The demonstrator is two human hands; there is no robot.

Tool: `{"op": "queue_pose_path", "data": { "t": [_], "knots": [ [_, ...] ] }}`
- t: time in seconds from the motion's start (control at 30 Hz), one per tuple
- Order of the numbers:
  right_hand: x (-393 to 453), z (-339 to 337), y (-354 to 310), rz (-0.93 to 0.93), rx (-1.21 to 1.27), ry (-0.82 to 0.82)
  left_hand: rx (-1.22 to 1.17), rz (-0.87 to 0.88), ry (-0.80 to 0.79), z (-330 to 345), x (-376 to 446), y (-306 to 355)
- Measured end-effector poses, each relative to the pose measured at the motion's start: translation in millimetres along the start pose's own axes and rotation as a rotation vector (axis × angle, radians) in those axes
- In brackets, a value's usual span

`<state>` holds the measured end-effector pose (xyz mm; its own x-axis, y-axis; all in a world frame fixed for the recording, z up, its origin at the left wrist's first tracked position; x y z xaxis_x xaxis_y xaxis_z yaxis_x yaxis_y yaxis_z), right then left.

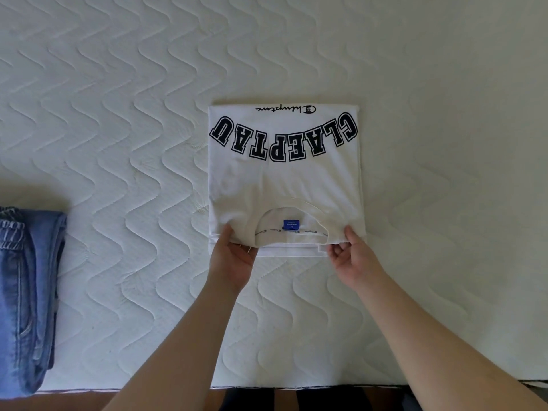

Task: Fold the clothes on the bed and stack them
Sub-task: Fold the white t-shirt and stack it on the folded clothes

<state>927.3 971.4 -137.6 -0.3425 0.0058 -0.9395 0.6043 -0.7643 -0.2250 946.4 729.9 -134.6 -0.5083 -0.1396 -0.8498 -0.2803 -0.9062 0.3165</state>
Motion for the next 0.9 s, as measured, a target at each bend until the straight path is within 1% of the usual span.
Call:
{"op": "queue_pose_path", "data": {
  "t": [0.07,0.13,0.2,0.23,0.3,0.37,0.4,0.43,0.47,0.5,0.53,0.57,0.6,0.67,0.7,0.8,0.9],
  "knots": [
    [0.0,-2.9,4.6,0.016,-0.009,0.024,-0.014,-0.042,0.003,-2.4,-1.7,-5.9],
    [0.2,-7.0,7.5,0.026,-0.111,0.052,0.023,-0.091,0.033,-3.3,-3.7,-12.4],
    [0.9,-13.0,6.4,0.005,-0.371,0.135,0.167,-0.101,0.102,-6.1,-4.9,-14.3],
    [0.4,-16.1,2.7,-0.030,-0.528,0.187,0.275,-0.077,0.156,-10.2,-4.7,-12.5],
    [-2.5,-23.9,-10.9,-0.148,-0.803,0.294,0.522,0.035,0.280,-20.0,-8.0,-1.2],
    [-6.5,-35.5,-31.8,-0.390,-1.074,0.440,0.813,0.212,0.408,-28.2,-14.7,17.5],
    [-11.2,-39.8,-40.9,-0.507,-1.163,0.514,0.973,0.316,0.470,-31.6,-18.6,27.8],
    [-14.3,-43.2,-48.5,-0.596,-1.173,0.564,1.113,0.429,0.516,-33.0,-22.1,37.0],
    [-15.7,-44.1,-53.5,-0.642,-1.132,0.575,1.212,0.544,0.540,-32.2,-24.2,45.2],
    [-13.5,-42.7,-57.2,-0.659,-1.087,0.556,1.267,0.640,0.538,-30.5,-24.7,53.1],
    [-9.4,-37.5,-60.4,-0.663,-1.067,0.507,1.307,0.696,0.518,-29.0,-21.1,60.0],
    [-4.0,-31.6,-63.2,-0.656,-1.082,0.458,1.360,0.695,0.483,-27.3,-14.2,65.3],
    [0.3,-25.5,-66.1,-0.649,-1.126,0.429,1.433,0.646,0.444,-25.2,-5.6,69.1],
    [7.5,-16.6,-71.1,-0.630,-1.221,0.444,1.599,0.520,0.364,-21.4,11.9,75.7],
    [11.0,-14.1,-73.1,-0.597,-1.230,0.451,1.635,0.470,0.309,-19.4,18.5,78.5],
    [21.4,-5.9,-71.6,-0.445,-1.259,0.377,1.538,0.325,0.155,-17.6,28.8,81.6],
    [24.6,0.7,-74.1,-0.413,-1.406,0.338,1.461,0.270,0.111,-15.4,28.7,81.6]
  ]
}}
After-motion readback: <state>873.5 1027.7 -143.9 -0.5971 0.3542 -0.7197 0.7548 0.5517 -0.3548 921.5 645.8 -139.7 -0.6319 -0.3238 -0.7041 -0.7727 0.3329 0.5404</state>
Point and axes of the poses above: each hand's wrist, its own x-axis towards the middle knuckle, its own z-axis out of the palm, y = z × x, the point moved 5 cm from there along x, towards the middle knuckle, and after that the axes turned 4 degrees about z, right-handed, at the moved point
